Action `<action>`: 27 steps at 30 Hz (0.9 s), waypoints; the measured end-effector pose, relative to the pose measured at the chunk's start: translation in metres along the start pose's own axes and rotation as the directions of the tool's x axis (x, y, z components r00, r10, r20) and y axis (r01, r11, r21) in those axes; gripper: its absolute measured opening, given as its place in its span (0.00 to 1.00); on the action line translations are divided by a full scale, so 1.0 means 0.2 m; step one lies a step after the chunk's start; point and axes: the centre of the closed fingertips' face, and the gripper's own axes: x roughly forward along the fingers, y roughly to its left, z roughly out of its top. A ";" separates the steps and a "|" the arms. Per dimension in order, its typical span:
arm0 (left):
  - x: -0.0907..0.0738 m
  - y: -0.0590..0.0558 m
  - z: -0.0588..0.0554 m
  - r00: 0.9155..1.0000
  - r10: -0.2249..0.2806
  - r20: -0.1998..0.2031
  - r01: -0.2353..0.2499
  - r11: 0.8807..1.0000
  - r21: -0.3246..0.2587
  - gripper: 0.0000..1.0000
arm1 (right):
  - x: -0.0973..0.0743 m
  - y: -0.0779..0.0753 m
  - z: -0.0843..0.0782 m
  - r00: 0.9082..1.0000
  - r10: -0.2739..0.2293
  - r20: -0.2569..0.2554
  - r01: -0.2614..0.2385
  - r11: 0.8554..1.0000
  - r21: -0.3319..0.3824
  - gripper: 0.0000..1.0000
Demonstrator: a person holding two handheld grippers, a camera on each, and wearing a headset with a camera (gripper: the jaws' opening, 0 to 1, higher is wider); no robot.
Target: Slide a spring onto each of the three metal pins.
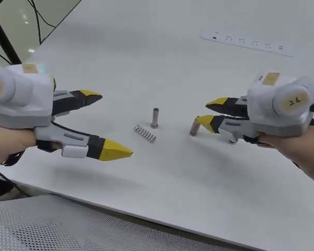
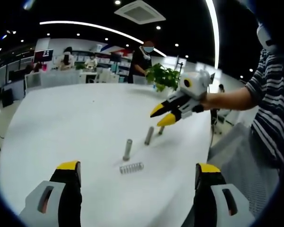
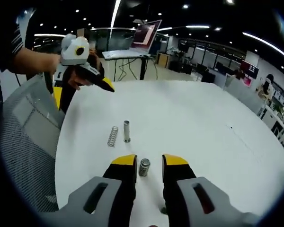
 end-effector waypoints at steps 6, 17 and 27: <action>0.02 -0.01 0.02 1.000 -0.007 0.000 0.007 1.000 0.005 0.98 | -0.07 0.00 -0.01 0.999 -0.003 0.050 -0.001 0.997 0.082 0.22; 0.03 -0.01 0.04 1.000 -0.012 0.001 0.012 1.000 0.010 0.98 | -0.14 0.07 -0.05 0.998 0.003 0.069 -0.010 0.994 0.108 0.24; 0.03 -0.02 0.03 1.000 -0.012 -0.002 0.012 1.000 0.005 0.98 | -0.17 0.14 -0.19 0.999 0.013 0.039 -0.018 0.990 0.141 0.23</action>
